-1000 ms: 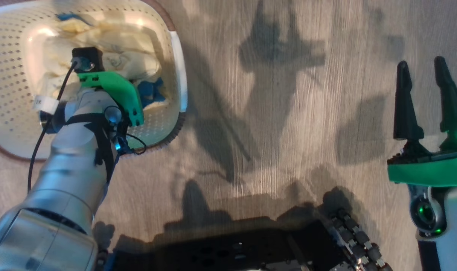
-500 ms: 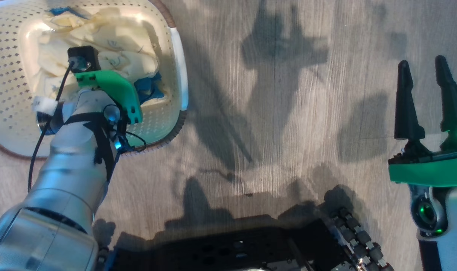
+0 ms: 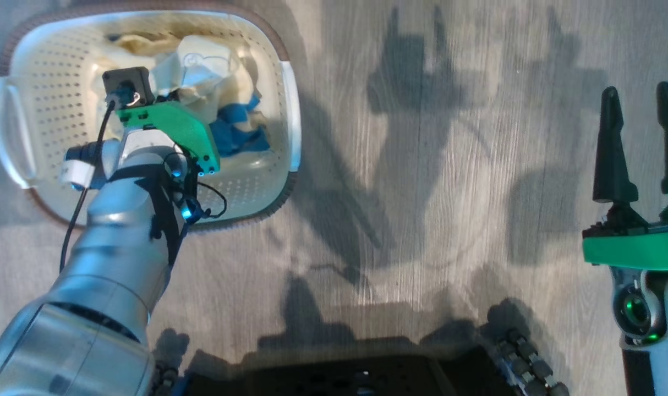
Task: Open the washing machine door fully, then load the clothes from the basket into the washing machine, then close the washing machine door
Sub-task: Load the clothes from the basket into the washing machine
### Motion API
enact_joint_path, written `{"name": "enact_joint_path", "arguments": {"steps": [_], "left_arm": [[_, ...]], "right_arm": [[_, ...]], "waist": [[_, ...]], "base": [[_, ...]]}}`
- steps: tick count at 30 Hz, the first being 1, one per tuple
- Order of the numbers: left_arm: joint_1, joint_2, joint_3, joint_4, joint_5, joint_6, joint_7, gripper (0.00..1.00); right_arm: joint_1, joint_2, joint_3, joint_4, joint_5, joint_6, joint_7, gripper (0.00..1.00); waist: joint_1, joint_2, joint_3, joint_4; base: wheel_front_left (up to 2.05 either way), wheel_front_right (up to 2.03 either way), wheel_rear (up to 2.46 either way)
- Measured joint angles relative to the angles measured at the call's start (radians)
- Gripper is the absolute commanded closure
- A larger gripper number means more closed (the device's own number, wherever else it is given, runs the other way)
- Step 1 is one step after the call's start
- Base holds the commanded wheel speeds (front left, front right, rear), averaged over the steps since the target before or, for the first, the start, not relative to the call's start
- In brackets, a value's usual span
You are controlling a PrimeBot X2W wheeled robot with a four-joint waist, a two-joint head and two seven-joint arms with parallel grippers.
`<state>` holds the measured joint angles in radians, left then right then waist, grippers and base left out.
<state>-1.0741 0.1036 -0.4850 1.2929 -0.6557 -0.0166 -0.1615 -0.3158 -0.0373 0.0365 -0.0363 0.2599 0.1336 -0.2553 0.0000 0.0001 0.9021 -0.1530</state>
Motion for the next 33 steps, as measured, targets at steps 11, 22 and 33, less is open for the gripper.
{"name": "enact_joint_path", "arguments": {"steps": [11,22,33], "left_arm": [[0.058,-0.008,-0.015,-0.03,0.022,0.019,-0.085,1.0],[0.225,0.017,0.036,-0.324,0.113,0.095,-0.086,1.0],[0.426,0.045,0.101,-0.576,0.212,0.124,-0.086,1.0]], "right_arm": [[0.034,-0.005,-0.041,0.014,-0.016,0.0,0.0,0.0],[0.104,-0.011,-0.072,0.027,-0.027,0.0,0.0,0.0],[0.198,-0.011,-0.084,0.052,-0.037,0.0,0.0,0.0]], "waist": [[0.0,0.0,-0.124,0.045],[-0.0001,0.0,-0.279,0.078],[-0.0002,0.0,-0.453,0.093]], "base": [[0.0,0.0,0.0],[0.0,0.0,0.0],[0.0,0.0,0.0]]}}
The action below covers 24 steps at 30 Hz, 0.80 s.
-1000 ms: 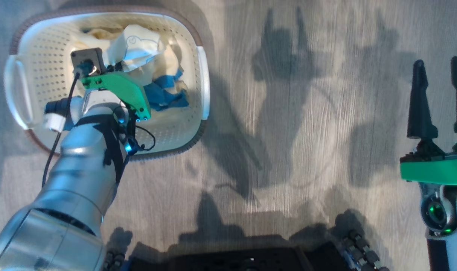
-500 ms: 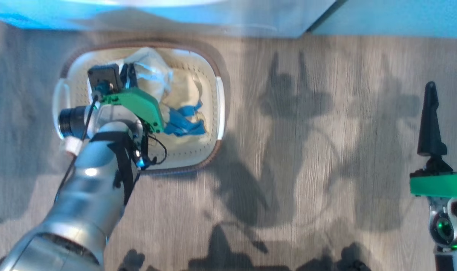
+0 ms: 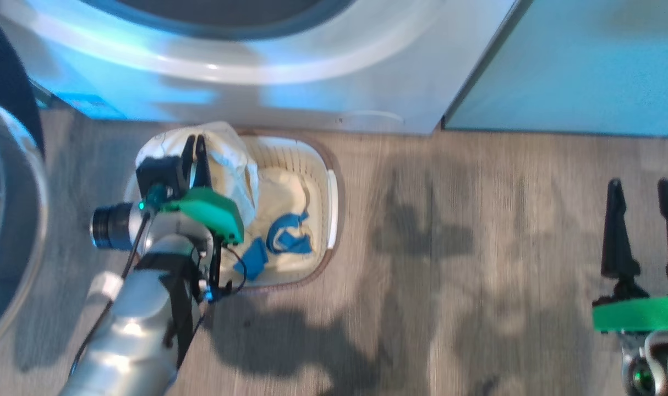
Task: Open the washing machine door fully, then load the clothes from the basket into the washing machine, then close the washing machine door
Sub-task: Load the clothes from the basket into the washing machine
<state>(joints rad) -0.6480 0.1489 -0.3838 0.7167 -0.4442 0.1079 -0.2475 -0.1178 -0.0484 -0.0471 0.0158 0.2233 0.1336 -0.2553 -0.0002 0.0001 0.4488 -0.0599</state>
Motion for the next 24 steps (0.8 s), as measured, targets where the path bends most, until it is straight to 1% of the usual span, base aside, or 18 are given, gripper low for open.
{"name": "enact_joint_path", "arguments": {"steps": [4,11,19,24], "left_arm": [[0.08,0.012,0.023,-0.086,0.027,0.014,0.0,1.0],[0.209,0.026,0.029,-0.209,0.057,0.027,0.0,1.0],[0.332,0.05,0.027,-0.311,0.057,0.049,0.002,1.0],[0.384,0.055,0.022,-0.355,0.057,0.062,0.012,1.0]], "right_arm": [[0.041,0.0,-0.004,0.004,-0.005,0.0,0.0,0.0],[0.106,0.001,0.004,0.002,-0.022,0.0,0.0,0.0],[0.164,0.004,0.016,-0.026,-0.042,0.0,0.02,0.0],[0.192,0.006,0.017,-0.034,-0.051,0.0,0.037,0.0]], "waist": [[0.0,0.0,-0.062,0.004],[0.0,0.0,-0.166,0.012],[0.0,0.0,-0.266,0.019],[0.0,0.0,-0.309,0.022]], "base": [[0.0,0.0,0.0],[0.0,0.0,0.0],[0.0,0.0,0.0],[0.0,0.0,0.0]]}}
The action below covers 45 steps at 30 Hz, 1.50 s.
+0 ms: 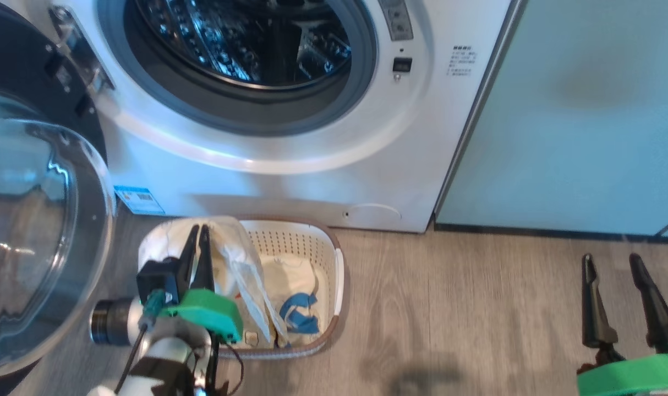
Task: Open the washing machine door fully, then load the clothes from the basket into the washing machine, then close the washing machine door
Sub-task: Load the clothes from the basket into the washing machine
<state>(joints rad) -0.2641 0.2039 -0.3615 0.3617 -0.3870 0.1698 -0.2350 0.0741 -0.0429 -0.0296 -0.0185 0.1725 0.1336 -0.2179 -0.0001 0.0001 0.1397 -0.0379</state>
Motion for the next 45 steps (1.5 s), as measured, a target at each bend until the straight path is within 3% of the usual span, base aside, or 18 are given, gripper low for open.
{"name": "enact_joint_path", "arguments": {"steps": [19,38,45], "left_arm": [[0.116,0.038,-0.011,-0.129,-0.002,0.035,0.069,1.0],[0.123,0.049,-0.026,-0.147,-0.011,0.051,0.082,1.0],[0.057,0.048,-0.023,-0.113,-0.026,0.049,0.087,1.0]], "right_arm": [[0.067,0.004,0.01,-0.012,0.018,0.0,0.017,0.0],[0.064,0.005,0.024,0.007,0.03,0.0,0.01,0.0],[0.052,0.005,0.036,0.008,0.04,0.0,-0.002,0.0]], "waist": [[0.0002,0.0,-0.101,0.003],[0.0001,0.0,-0.066,-0.01],[0.0002,0.0,-0.018,-0.029]], "base": [[0.0,0.0,0.0],[0.0,0.0,0.0],[0.0,0.0,0.0]]}}
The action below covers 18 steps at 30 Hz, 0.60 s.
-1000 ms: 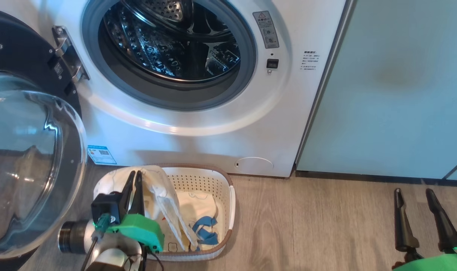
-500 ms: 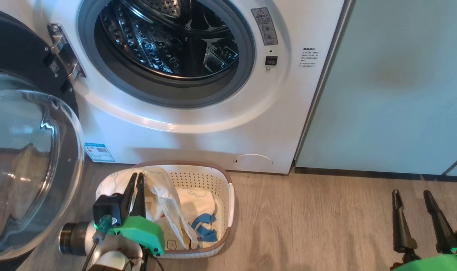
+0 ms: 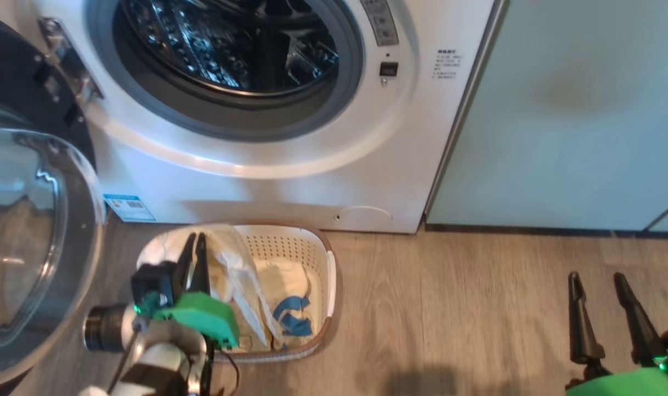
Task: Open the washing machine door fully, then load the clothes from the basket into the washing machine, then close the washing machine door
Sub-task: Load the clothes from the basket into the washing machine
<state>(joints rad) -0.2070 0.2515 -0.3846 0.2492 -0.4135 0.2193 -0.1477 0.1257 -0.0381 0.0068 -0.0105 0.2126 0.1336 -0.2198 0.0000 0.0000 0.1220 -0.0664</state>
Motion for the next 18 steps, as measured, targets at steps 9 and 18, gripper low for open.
{"name": "enact_joint_path", "arguments": {"steps": [9,18], "left_arm": [[-0.108,0.012,0.035,0.041,-0.011,0.0,-0.001,1.0],[-0.312,0.052,0.074,0.091,-0.011,-0.018,0.017,1.0]], "right_arm": [[-0.058,0.0,0.003,0.001,0.008,0.0,-0.01,0.0],[-0.142,0.0,0.005,0.007,0.029,0.0,-0.028,0.0]], "waist": [[0.0001,0.0,0.086,-0.032],[0.0002,0.0,0.227,-0.072]], "base": [[0.0,0.0,0.0],[0.0,0.0,0.0]]}}
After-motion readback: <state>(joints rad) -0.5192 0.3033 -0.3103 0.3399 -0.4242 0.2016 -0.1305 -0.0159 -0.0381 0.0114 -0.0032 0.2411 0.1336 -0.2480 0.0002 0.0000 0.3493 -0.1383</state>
